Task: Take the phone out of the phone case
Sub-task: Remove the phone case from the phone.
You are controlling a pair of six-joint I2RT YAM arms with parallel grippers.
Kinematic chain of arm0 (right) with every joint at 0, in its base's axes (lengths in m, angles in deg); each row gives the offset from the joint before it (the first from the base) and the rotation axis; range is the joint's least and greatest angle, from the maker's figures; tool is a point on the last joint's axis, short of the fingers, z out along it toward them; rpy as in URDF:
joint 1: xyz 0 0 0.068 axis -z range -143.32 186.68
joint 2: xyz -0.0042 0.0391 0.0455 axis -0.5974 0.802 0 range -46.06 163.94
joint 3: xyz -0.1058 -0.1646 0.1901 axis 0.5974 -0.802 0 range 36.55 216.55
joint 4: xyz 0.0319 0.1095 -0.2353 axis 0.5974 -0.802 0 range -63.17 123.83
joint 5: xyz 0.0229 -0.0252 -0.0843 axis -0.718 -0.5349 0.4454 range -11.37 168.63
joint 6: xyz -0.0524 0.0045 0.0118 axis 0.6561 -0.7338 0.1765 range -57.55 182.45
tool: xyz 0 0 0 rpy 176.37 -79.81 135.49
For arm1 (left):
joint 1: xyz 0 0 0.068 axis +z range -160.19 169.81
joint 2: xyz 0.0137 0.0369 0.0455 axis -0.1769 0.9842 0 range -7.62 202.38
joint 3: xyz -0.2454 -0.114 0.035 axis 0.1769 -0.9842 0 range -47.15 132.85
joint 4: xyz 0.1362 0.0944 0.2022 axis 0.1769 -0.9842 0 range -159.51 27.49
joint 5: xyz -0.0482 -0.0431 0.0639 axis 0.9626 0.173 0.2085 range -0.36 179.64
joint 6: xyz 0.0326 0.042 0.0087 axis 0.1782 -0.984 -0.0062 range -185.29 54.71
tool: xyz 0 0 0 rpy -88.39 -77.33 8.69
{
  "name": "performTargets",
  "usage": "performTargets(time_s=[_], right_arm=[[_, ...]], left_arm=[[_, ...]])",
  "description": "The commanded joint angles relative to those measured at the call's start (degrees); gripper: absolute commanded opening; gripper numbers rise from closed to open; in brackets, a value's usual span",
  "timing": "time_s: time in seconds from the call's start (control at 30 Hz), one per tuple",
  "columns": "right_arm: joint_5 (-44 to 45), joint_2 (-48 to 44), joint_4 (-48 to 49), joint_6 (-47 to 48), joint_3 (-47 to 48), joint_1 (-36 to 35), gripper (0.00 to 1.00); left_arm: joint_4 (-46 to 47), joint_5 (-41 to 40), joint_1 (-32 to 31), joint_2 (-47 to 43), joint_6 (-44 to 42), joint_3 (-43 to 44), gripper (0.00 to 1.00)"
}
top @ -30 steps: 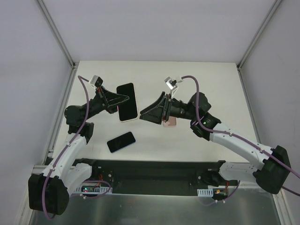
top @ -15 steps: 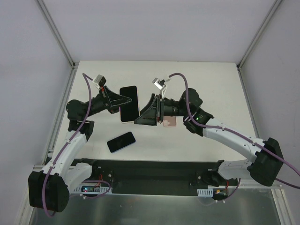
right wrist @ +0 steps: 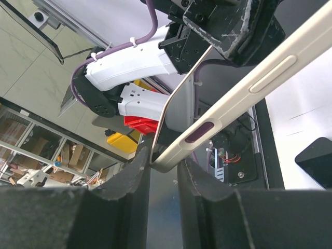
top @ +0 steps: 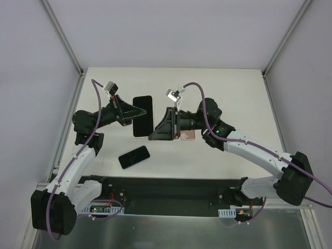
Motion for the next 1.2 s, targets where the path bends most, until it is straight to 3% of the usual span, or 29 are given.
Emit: performTargets(time_s=[0.0, 0.43, 0.87, 1.17], right_arm=[[-4.15, -0.61, 2.94, 5.07, 2.25, -0.66, 0.02], [4.37, -7.11, -16.66, 26.34, 3.66, -3.03, 0.01], [6.13, -4.92, -13.94, 29.95, 4.0, -3.12, 0.01], [3.68, -2.28, -14.29, 27.14, 6.65, -3.12, 0.01]], left_arm=[[2.24, -0.41, 0.25, -0.69, 1.21, 2.68, 0.0], [3.99, -2.95, 0.25, -1.57, 8.42, 0.4, 0.0], [3.99, -2.34, 0.16, -3.5, 10.17, -0.39, 0.0], [2.94, -1.72, 0.16, -4.03, 9.21, -0.65, 0.0]])
